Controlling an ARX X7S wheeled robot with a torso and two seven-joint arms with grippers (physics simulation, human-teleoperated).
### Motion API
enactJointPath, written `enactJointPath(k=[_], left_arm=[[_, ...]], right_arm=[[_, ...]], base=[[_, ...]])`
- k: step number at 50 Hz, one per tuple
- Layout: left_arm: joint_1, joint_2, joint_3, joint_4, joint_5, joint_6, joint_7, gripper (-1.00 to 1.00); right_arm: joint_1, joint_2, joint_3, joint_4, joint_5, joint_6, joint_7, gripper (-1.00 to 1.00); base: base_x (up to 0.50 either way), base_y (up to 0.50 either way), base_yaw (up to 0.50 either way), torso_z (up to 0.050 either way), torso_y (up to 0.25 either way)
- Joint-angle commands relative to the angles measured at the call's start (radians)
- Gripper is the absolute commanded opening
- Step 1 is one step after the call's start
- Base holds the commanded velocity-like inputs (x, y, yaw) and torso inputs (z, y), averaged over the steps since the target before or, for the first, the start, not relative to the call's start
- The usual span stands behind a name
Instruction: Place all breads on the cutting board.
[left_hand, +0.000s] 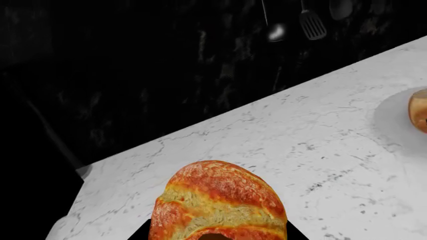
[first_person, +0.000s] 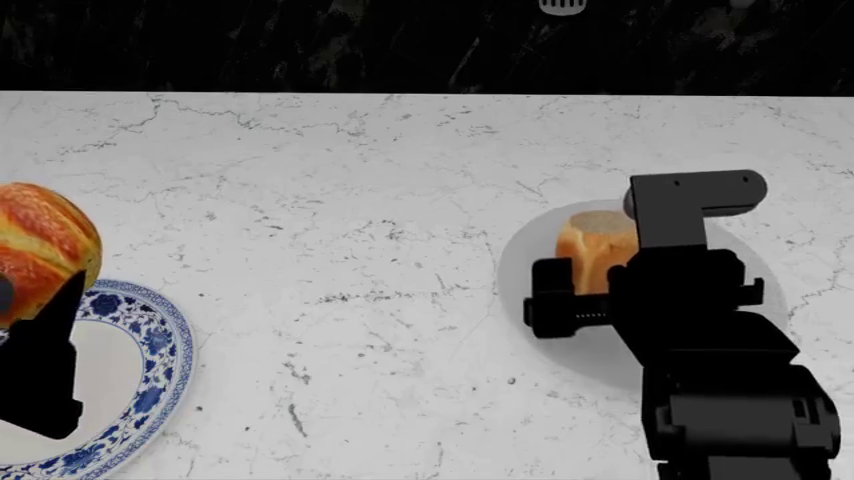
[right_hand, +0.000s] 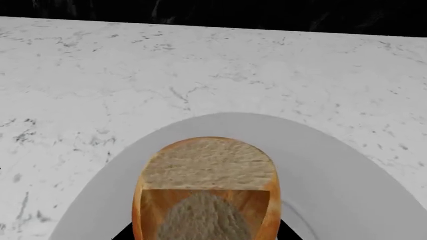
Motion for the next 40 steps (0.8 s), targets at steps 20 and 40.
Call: enactJointPath(k=[20, 40], left_arm=[[0.044, -0.033, -0.101, 0.035, -0.015, 0.088, 0.018, -1.00], [0.015, -0.111, -0.186, 0.159, -0.255, 0.193, -0.163, -1.00]], right_arm=[[-0.206, 0.048, 0.070, -0.840, 0.068, 0.233, 0.057, -1.00], [-0.264, 0.060, 0.183, -1.399, 0.163, 0.477, 0.128, -1.00]], base=[[0.00, 0.00, 0.00, 0.000, 0.001], [0.00, 0.00, 0.00, 0.000, 0.000]])
